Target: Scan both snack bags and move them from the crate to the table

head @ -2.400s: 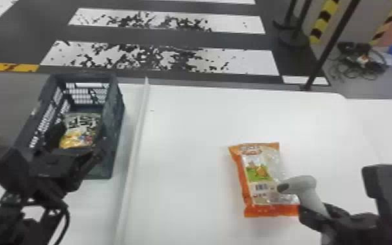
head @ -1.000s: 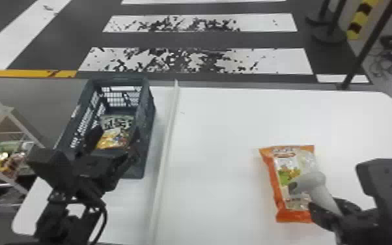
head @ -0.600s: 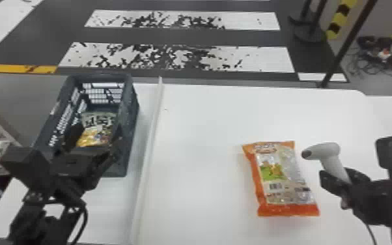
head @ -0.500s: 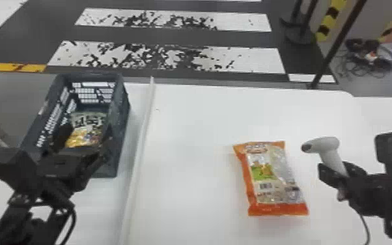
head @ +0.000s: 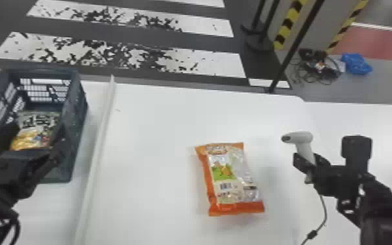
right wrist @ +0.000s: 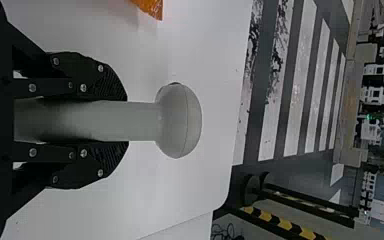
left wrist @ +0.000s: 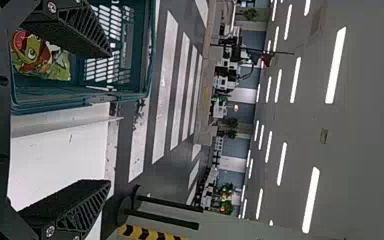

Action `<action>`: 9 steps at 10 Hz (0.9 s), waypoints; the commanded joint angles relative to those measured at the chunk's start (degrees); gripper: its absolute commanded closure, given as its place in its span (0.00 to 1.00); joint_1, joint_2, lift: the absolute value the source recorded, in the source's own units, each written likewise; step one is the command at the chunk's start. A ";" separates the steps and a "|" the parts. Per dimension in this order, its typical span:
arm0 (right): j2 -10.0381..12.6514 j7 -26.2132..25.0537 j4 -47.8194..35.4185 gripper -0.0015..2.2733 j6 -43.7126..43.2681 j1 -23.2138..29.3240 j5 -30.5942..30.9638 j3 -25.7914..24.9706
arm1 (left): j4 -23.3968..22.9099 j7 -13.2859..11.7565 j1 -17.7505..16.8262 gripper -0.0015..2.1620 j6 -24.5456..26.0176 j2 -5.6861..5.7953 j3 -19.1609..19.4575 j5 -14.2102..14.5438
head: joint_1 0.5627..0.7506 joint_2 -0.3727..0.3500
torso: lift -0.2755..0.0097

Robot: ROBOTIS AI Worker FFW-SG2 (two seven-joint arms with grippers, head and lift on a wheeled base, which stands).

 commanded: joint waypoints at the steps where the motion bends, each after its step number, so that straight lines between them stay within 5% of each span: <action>1: -1.01 -0.02 7.07 0.99 -5.33 -2.67 -0.52 -0.31 | -0.03 0.00 0.00 0.05 0.17 0.00 -0.16 0.00 | 0.70 0.23 | 0.66; 9: -3.11 -1.52 21.84 0.98 -12.71 -7.94 -0.78 1.36 | -0.38 0.00 -0.61 0.05 0.87 0.62 -1.21 0.00 | 0.70 0.16 | 0.66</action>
